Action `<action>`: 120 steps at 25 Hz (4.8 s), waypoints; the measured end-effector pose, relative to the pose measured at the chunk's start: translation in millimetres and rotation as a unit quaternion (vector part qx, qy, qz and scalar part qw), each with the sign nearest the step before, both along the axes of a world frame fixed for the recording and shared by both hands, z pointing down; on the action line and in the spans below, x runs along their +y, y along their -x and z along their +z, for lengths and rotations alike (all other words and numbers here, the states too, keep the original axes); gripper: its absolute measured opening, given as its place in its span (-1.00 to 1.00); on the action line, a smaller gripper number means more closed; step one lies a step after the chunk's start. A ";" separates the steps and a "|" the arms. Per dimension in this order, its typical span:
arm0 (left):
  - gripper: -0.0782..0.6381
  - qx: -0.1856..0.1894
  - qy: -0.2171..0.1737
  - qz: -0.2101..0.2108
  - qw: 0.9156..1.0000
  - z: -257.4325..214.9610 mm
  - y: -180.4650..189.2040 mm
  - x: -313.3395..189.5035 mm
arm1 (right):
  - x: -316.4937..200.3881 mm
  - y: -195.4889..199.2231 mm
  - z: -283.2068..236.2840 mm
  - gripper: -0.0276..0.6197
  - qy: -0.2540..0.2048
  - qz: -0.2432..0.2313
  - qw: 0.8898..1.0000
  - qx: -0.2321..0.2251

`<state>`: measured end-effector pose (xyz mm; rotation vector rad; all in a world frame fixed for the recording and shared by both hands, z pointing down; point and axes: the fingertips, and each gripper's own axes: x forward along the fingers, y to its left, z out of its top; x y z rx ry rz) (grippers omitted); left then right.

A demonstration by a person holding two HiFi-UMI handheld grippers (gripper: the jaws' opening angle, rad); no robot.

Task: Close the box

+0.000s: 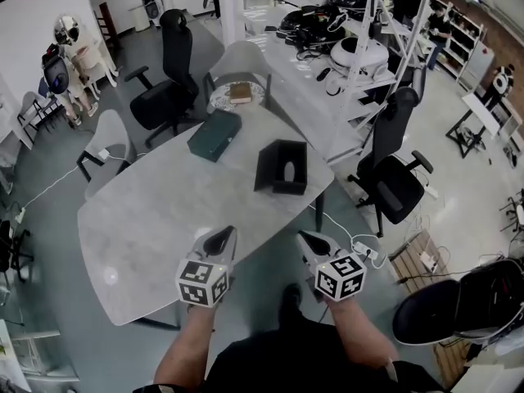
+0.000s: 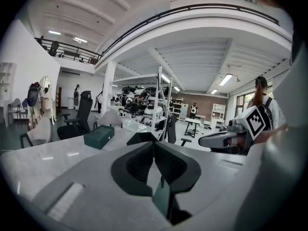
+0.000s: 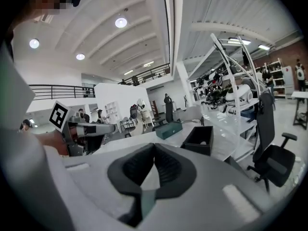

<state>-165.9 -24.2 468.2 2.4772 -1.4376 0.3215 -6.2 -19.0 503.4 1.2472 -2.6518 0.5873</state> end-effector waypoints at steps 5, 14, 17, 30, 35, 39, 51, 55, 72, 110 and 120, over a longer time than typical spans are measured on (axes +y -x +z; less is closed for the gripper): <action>-0.74 -0.014 0.024 -0.008 1.000 16.8 -39.5 -77.0 | -79.8 -38.2 9.7 -0.91 0.006 -0.008 1.000 0.001; -0.74 -0.028 0.048 -0.011 0.998 35.5 -77.0 -148.4 | -155.1 -53.4 17.1 -0.91 0.003 -0.042 0.999 0.005; -0.74 -0.025 0.054 0.000 0.998 43.5 -75.6 -164.9 | -165.8 -50.5 22.6 -0.91 0.009 -0.036 0.999 0.012; -0.73 -0.047 0.074 0.088 0.992 79.9 -52.4 -221.0 | -232.1 -19.8 53.2 -0.83 0.049 0.027 0.996 0.071; -0.36 -0.068 0.088 0.116 0.987 111.5 -52.9 -241.1 | -258.2 -31.4 70.0 -0.65 0.070 0.050 0.992 0.090; -0.34 -0.086 0.111 0.128 0.982 138.6 -58.4 -260.1 | -277.3 -35.7 89.2 -0.64 0.092 0.060 0.989 0.095; -0.30 -0.136 0.156 0.131 0.970 213.3 -66.8 -298.2 | -310.3 -48.9 143.3 -0.49 0.147 0.053 0.982 0.106; -0.27 -0.154 0.151 0.157 0.964 231.7 -72.0 -302.4 | -311.6 -47.7 150.6 -0.49 0.152 0.049 0.981 0.108; -0.19 -0.125 0.154 0.148 0.969 242.5 -60.6 -298.7 | -288.4 -26.4 175.3 -0.49 0.178 0.021 0.973 0.147; 0.10 -0.082 0.198 0.063 0.975 236.0 -18.3 -305.0 | -285.7 -30.0 175.6 -0.58 0.118 0.033 0.981 0.150; 0.03 -0.052 0.190 0.163 0.967 217.7 -19.4 -301.1 | -286.9 -27.9 176.1 -0.58 0.126 0.028 0.981 0.149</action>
